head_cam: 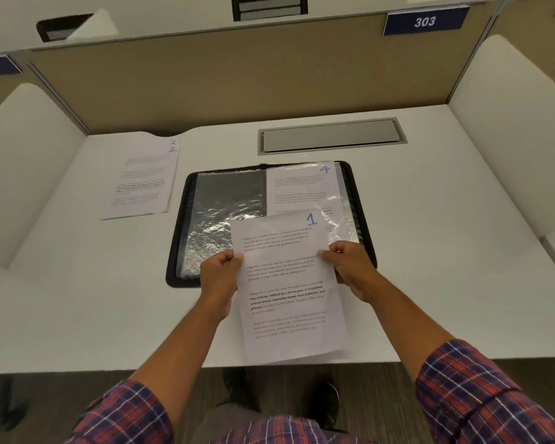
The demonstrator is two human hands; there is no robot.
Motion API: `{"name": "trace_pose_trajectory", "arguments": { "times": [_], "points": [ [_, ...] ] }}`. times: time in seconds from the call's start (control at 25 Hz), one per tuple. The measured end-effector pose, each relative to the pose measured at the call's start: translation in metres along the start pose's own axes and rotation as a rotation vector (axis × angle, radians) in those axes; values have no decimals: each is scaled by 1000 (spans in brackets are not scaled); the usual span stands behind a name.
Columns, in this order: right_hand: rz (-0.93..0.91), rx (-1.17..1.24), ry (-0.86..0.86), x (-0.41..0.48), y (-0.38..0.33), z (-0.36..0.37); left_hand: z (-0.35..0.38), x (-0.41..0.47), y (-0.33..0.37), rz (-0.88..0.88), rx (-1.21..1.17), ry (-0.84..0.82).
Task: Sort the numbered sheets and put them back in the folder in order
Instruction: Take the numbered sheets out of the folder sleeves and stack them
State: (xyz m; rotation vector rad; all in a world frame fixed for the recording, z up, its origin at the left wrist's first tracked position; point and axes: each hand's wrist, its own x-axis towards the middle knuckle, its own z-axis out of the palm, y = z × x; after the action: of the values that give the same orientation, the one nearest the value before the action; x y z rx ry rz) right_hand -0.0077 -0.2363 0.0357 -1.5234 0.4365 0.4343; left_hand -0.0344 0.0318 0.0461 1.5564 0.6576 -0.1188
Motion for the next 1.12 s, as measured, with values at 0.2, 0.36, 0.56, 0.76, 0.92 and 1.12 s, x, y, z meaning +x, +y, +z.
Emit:
{"name": "trace_pose_trajectory", "arguments": {
  "times": [0.2, 0.36, 0.56, 0.76, 0.92, 1.12],
  "points": [
    [-43, -49, 45, 23, -18, 47, -26, 44, 25, -2, 9, 56],
    [-29, -87, 70, 47, -35, 99, -63, 89, 45, 25, -3, 95],
    [-59, -140, 105, 84, -56, 177, -122, 156, 67, 26, -15, 169],
    [-67, -231, 147, 129, -70, 260, -183, 229, 89, 43, 61, 265],
    [-49, -291, 139, 167, -79, 326, -228, 281, 108, 70, 110, 317],
    [-89, -328, 212, 214, -108, 396, -270, 351, 130, 106, 215, 357]
  ]
}}
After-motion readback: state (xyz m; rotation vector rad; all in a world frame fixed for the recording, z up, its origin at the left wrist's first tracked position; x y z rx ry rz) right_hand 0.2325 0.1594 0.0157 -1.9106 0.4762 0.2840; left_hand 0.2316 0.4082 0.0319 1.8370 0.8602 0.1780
